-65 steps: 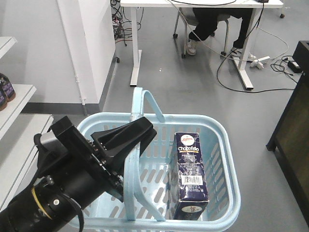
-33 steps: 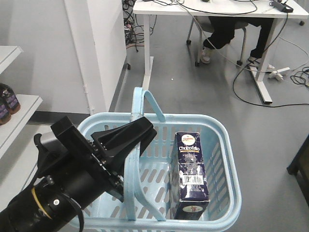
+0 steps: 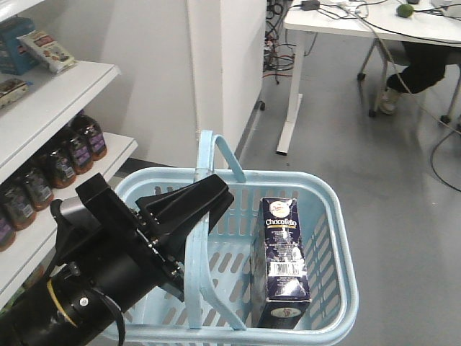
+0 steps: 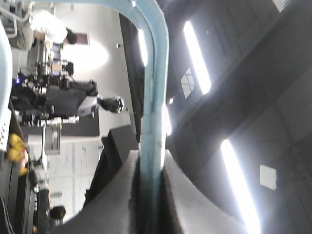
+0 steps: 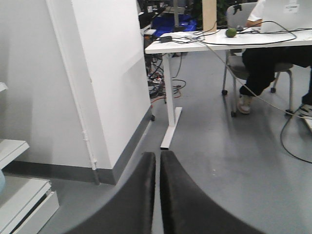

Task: Left arm holds basket, right arm returns cookies
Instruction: 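Turn the base toward the snack shelf with yellow pear-drink bottles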

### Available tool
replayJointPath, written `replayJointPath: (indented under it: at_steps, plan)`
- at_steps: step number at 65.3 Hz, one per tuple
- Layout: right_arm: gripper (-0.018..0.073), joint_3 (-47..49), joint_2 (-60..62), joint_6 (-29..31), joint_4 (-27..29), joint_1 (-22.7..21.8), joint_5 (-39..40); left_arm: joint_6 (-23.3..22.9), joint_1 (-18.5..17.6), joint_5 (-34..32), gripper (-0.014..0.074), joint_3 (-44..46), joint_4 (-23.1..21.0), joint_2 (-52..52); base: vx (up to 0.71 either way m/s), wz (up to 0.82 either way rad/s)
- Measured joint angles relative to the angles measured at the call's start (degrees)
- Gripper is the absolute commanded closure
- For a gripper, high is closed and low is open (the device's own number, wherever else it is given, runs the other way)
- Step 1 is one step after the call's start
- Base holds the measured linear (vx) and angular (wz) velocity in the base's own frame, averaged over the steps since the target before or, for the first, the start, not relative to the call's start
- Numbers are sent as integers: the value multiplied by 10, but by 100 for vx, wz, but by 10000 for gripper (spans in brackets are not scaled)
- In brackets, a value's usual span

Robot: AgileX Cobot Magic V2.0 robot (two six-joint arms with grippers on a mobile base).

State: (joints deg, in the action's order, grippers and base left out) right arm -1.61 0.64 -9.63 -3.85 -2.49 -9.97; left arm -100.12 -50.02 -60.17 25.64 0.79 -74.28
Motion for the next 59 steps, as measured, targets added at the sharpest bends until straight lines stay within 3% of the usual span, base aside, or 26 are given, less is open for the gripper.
replayJointPath:
  at_steps: [59]
  plan:
    - [562,0,0,0,0,0,0,0,0,0,596,0,0,0,10,44]
